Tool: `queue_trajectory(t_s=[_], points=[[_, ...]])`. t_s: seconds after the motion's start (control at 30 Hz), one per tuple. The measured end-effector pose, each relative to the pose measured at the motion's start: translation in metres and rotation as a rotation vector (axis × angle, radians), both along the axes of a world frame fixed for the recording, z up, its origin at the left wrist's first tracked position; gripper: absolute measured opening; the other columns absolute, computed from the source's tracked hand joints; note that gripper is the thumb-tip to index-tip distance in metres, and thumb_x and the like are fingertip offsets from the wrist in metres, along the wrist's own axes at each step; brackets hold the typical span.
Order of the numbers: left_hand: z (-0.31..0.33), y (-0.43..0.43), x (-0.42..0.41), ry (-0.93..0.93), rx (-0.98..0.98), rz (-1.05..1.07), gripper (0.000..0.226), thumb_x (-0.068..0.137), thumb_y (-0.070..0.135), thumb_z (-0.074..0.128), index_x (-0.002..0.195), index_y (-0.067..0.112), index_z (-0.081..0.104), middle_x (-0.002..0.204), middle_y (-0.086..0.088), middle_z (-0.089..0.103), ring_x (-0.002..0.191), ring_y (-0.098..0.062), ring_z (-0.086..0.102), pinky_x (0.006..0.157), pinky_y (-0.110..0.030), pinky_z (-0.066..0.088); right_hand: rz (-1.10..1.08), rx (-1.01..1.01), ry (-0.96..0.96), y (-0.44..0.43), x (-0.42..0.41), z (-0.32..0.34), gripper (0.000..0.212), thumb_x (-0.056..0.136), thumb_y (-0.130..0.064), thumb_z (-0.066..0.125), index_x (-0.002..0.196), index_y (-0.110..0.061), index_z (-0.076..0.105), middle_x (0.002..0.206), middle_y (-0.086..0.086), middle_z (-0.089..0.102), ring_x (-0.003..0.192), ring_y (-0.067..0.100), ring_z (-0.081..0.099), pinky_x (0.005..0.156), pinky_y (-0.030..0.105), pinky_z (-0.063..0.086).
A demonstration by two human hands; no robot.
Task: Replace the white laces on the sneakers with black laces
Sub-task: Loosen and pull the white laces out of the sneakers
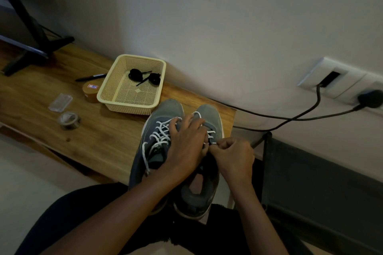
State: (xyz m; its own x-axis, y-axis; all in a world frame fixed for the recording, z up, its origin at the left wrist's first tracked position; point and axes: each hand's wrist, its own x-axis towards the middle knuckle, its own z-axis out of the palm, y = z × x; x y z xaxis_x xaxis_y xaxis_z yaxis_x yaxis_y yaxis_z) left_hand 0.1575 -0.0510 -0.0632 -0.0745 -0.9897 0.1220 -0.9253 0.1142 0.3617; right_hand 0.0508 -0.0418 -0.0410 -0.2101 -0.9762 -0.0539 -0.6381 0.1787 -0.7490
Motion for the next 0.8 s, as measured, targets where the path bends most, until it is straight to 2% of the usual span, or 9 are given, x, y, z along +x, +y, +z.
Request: queue_trajectory(t_s=[0.1, 0.23, 0.33, 0.43, 0.5, 0.57, 0.67, 0.7, 0.8], points=[[0.001, 0.001, -0.001, 0.028, 0.008, -0.007, 0.017, 0.091, 0.021, 0.048, 0.107, 0.022, 0.050, 0.139, 0.009, 0.041, 0.135, -0.010, 0.027, 0.105, -0.037, -0.005, -0.033, 0.007, -0.010, 0.001, 0.004, 0.004, 0.034, 0.067, -0.014, 0.073, 0.044, -0.020, 0.050, 0.060, 0.000, 0.064, 0.071, 0.021, 0.064, 0.080, 0.052, 0.050], [0.004, 0.000, -0.002, 0.101, 0.000, 0.030, 0.022, 0.090, 0.016, 0.046, 0.112, 0.016, 0.049, 0.106, 0.003, 0.054, 0.108, -0.015, 0.050, 0.105, -0.034, -0.002, -0.094, 0.014, -0.095, 0.003, 0.006, 0.004, 0.032, 0.068, -0.010, 0.073, 0.047, -0.021, 0.051, 0.055, -0.002, 0.060, 0.062, 0.019, 0.063, 0.078, 0.051, 0.053], [0.004, -0.002, 0.000, 0.166, 0.022, 0.037, 0.014, 0.088, 0.013, 0.047, 0.102, 0.013, 0.050, 0.092, 0.000, 0.054, 0.092, -0.018, 0.054, 0.110, -0.035, 0.004, -0.106, 0.019, -0.120, 0.003, 0.006, 0.004, 0.029, 0.069, -0.011, 0.073, 0.050, -0.018, 0.052, 0.056, -0.001, 0.060, 0.062, 0.018, 0.063, 0.074, 0.050, 0.054], [0.001, -0.003, 0.003, 0.374, -0.036, 0.069, 0.007, 0.092, 0.013, 0.048, 0.086, 0.015, 0.045, 0.082, 0.001, 0.055, 0.078, -0.015, 0.052, 0.113, -0.041, 0.014, -0.079, 0.037, -0.134, 0.000, 0.005, 0.004, 0.027, 0.069, -0.013, 0.072, 0.053, -0.015, 0.050, 0.056, 0.003, 0.057, 0.062, 0.023, 0.060, 0.075, 0.051, 0.053], [0.005, -0.007, 0.006, 0.548, -0.073, 0.130, 0.010, 0.094, 0.020, 0.053, 0.086, 0.019, 0.047, 0.094, 0.004, 0.060, 0.084, -0.010, 0.055, 0.111, -0.043, 0.023, -0.049, 0.075, -0.164, -0.003, 0.003, 0.005, 0.023, 0.071, -0.015, 0.071, 0.056, -0.013, 0.052, 0.060, 0.006, 0.059, 0.066, 0.025, 0.061, 0.076, 0.049, 0.052], [0.017, -0.013, 0.014, 0.690, -0.171, 0.182, 0.011, 0.090, 0.024, 0.060, 0.083, 0.023, 0.051, 0.102, 0.010, 0.057, 0.093, -0.008, 0.056, 0.100, -0.050, 0.038, -0.031, 0.089, -0.212, -0.008, 0.001, 0.006, 0.019, 0.075, -0.013, 0.069, 0.061, -0.010, 0.057, 0.062, 0.008, 0.058, 0.064, 0.022, 0.057, 0.067, 0.041, 0.050], [0.031, -0.021, 0.036, 0.671, -0.276, 0.304, 0.010, 0.085, 0.024, 0.067, 0.081, 0.026, 0.058, 0.117, 0.009, 0.058, 0.111, -0.007, 0.051, 0.104, -0.047, 0.034, 0.007, 0.006, -0.214, -0.019, -0.004, 0.013, 0.016, 0.079, -0.004, 0.065, 0.064, -0.008, 0.061, 0.062, 0.004, 0.057, 0.060, 0.015, 0.051, 0.061, 0.030, 0.042], [0.031, -0.024, 0.044, 0.671, -0.267, 0.348, 0.004, 0.085, 0.026, 0.067, 0.085, 0.025, 0.063, 0.123, 0.006, 0.058, 0.116, -0.010, 0.050, 0.105, -0.048, 0.033, 0.040, -0.014, -0.188, -0.023, -0.006, 0.015, 0.014, 0.079, -0.002, 0.065, 0.066, -0.007, 0.063, 0.064, 0.004, 0.059, 0.061, 0.014, 0.052, 0.061, 0.029, 0.043], [0.033, -0.025, 0.058, 0.661, -0.171, 0.425, 0.026, 0.088, 0.030, 0.062, 0.110, 0.017, 0.069, 0.135, 0.002, 0.052, 0.126, -0.019, 0.045, 0.107, -0.049, 0.030, 0.161, -0.006, -0.040, -0.028, -0.002, 0.013, 0.013, 0.080, -0.005, 0.065, 0.068, -0.010, 0.068, 0.070, 0.001, 0.063, 0.066, 0.011, 0.056, 0.061, 0.022, 0.041]])
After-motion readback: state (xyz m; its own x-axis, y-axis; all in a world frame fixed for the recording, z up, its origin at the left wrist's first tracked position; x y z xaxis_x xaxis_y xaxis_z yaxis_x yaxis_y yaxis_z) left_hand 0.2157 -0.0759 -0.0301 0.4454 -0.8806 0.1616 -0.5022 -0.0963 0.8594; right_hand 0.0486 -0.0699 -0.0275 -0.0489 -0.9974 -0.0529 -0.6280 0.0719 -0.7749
